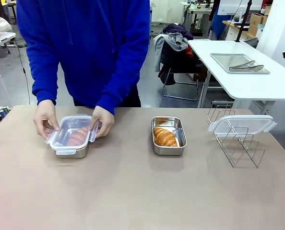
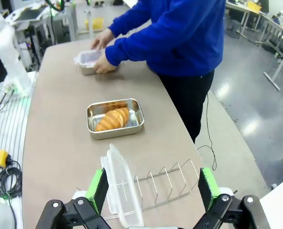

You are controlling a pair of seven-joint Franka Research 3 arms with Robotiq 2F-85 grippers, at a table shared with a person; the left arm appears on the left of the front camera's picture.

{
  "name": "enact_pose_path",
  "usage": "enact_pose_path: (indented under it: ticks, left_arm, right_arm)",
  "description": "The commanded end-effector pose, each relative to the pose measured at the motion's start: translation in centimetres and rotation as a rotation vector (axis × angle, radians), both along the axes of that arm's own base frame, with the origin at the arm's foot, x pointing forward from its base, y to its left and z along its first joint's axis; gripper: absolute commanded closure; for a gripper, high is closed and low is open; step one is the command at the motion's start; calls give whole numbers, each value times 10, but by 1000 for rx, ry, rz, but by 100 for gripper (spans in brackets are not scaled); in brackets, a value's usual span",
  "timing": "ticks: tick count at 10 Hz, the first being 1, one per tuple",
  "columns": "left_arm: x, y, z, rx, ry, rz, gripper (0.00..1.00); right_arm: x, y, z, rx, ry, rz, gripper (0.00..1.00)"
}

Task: Place the bread in airtight containers.
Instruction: Pick up one Airtight Container lid and hand it to the human.

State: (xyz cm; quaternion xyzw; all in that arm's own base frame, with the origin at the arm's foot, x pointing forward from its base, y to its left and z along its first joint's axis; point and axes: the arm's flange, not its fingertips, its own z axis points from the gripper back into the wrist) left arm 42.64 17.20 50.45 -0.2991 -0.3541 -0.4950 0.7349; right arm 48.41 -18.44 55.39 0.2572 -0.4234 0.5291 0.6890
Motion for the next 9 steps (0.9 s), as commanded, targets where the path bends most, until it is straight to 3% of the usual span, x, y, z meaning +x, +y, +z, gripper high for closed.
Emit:
enact_pose_path:
  ticks: [1, 4, 7, 9]
  left_arm:
    - [-1, -1, 0, 5, -5, -18, 9]
    - [-1, -1, 0, 5, -5, -18, 9]
    - [-1, -1, 0, 5, -5, -18, 9]
    - [-1, -1, 0, 5, -5, -18, 9]
  right_arm:
    - [-1, 1, 0, -7, 5, 3, 0]
    - [0, 0, 0, 0, 0, 0, 0]
    - [2, 54, -23, -414, 17, 142, 0]
    - [-5, 85, -40, -571, 7, 191, 0]
